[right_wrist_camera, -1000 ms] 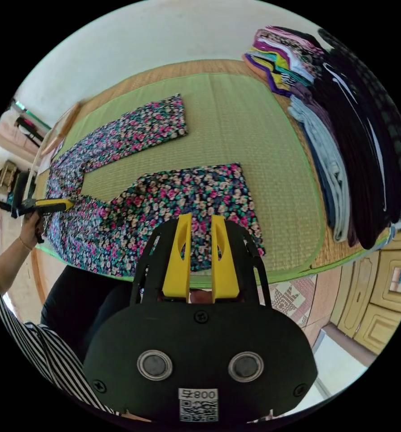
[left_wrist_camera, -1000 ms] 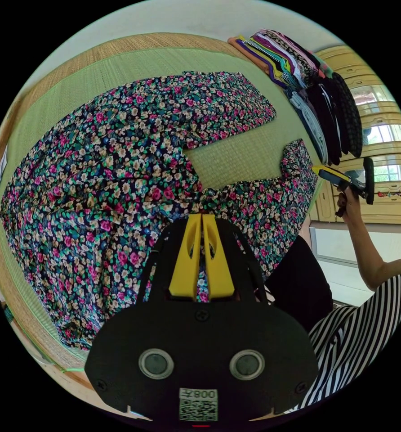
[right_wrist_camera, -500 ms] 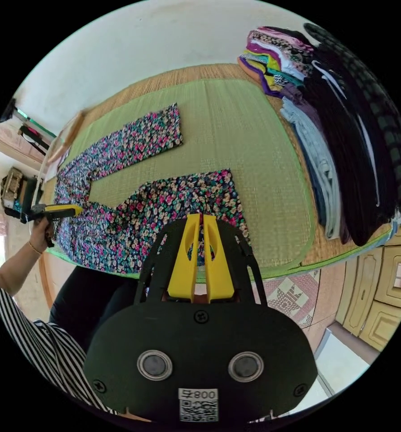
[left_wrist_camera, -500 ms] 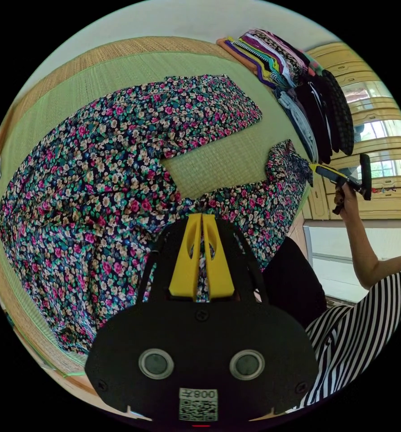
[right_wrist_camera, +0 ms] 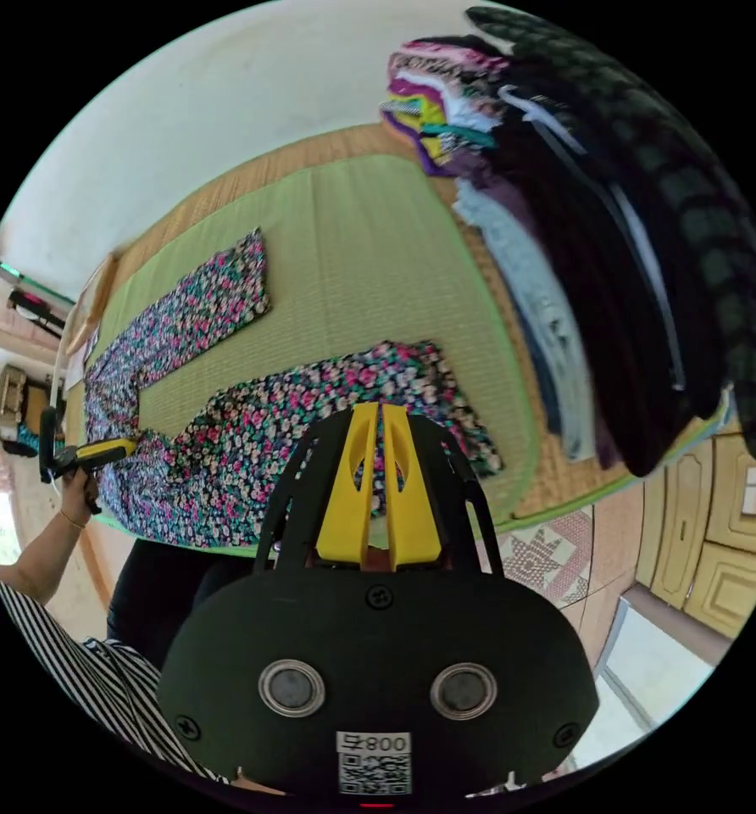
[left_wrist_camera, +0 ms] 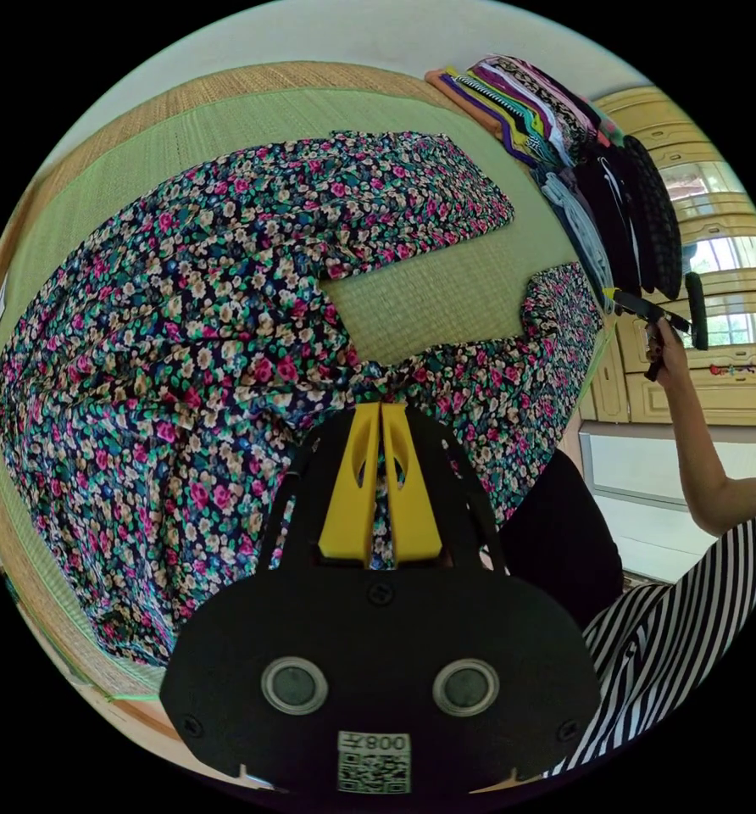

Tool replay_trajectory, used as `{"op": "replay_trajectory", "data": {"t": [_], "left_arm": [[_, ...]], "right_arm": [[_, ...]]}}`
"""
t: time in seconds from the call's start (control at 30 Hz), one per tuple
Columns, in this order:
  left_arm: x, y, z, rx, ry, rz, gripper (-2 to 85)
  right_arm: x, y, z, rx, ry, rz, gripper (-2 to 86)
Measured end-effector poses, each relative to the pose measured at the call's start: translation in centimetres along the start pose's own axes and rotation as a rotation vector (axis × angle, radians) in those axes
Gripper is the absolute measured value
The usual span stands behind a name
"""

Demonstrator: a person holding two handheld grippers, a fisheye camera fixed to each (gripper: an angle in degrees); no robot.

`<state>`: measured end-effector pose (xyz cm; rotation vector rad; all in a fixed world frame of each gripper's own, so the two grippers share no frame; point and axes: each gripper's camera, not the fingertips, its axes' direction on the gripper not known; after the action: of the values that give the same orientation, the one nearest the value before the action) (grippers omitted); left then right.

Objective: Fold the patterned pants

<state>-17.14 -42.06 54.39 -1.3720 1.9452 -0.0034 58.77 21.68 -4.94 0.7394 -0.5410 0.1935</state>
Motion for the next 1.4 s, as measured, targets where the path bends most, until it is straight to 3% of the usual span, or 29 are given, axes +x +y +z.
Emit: {"op": "replay_trajectory", "data": {"t": [0.1,0.5,0.77,1.07,1.17,1.4], "left_arm": [[0.0,-0.6,-0.7,0.029,-0.08,-0.031,0.0],[-1.6,-0.5,-2.7,0.102,0.022,-0.108,0.4],[-1.4,-4.3,-6.4,0.229,0.111,0.0,3.4],[-2.3,-13.7,-6.3,0.178,-0.01,0.068,4.7],[-3.1,-15.0,-5.1,0.093,0.023,0.047,2.0],[-3.4,-13.1,-6.0,0.131,0.041,0.099,0.4]], "right_arm": [[-1.2,-0.7,3.9,-0.1,0.158,-0.023,-0.5],[7.2,0.0,2.7,-0.045,-0.034,0.135,0.4],[-0.5,-4.4,1.9,0.074,-0.148,-0.088,6.0],[-9.0,-12.9,5.5,0.112,-0.383,-0.269,9.1],[-13.2,-13.8,6.7,0.103,-0.356,-0.386,9.1],[-19.5,-15.5,9.6,0.086,-0.288,-0.549,9.1]]}}
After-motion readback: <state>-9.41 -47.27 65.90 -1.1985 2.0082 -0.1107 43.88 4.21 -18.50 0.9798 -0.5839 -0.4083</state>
